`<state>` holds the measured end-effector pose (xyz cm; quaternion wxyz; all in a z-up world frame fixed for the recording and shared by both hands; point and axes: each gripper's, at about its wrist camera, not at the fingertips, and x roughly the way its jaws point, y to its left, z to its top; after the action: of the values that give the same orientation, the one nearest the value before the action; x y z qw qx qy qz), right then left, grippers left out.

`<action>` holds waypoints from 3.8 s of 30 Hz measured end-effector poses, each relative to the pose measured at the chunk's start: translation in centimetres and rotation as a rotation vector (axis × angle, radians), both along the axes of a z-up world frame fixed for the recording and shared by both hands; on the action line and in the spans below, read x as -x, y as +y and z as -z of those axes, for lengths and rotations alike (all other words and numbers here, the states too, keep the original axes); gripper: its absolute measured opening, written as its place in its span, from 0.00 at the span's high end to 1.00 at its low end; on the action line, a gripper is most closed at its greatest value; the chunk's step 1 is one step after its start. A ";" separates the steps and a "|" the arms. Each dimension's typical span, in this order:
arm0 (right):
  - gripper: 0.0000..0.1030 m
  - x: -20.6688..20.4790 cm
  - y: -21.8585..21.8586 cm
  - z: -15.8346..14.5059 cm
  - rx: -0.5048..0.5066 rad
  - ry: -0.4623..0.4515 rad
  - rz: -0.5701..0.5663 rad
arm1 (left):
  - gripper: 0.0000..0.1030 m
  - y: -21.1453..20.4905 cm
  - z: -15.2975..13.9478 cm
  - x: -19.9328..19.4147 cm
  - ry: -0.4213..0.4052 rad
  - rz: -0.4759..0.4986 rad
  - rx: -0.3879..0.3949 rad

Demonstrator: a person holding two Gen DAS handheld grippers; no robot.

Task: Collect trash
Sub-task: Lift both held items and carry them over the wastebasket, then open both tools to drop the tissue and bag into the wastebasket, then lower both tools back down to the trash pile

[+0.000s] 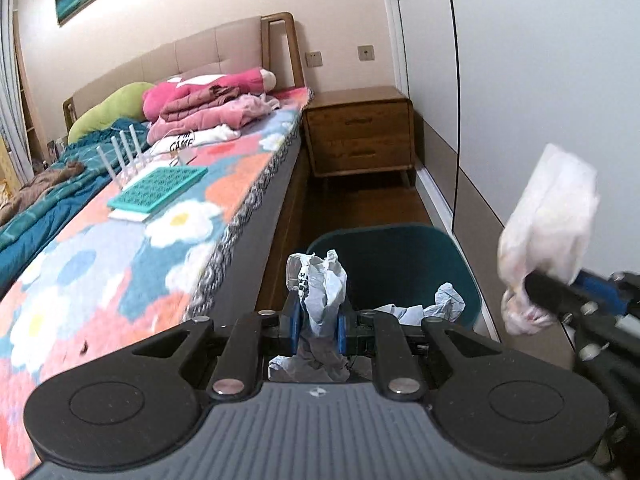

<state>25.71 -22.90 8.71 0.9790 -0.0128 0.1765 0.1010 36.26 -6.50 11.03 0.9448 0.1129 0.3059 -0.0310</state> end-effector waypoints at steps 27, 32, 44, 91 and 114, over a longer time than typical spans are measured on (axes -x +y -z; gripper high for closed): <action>0.87 -11.5 5.5 9.9 0.271 0.290 -0.039 | 0.83 -4.1 12.9 -12.2 0.214 0.044 -0.091; 0.83 -11.6 5.6 10.2 0.282 0.296 -0.028 | 0.83 -4.1 13.8 -12.5 0.248 0.042 -0.069; 0.54 -10.6 4.7 9.9 0.246 0.277 -0.008 | 0.60 -3.1 13.7 -12.4 0.276 0.029 -0.005; 0.28 5.1 -1.4 19.7 -0.048 0.407 0.027 | 0.30 3.1 20.3 9.9 0.314 0.110 -0.019; 0.10 5.4 -4.6 38.0 0.012 0.809 0.148 | 0.29 6.2 45.4 15.3 0.865 0.157 -0.108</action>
<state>20.36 -27.54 -29.33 0.8351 0.0348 0.5483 0.0261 20.93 -0.29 -34.40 0.7174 0.1618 0.6648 -0.1310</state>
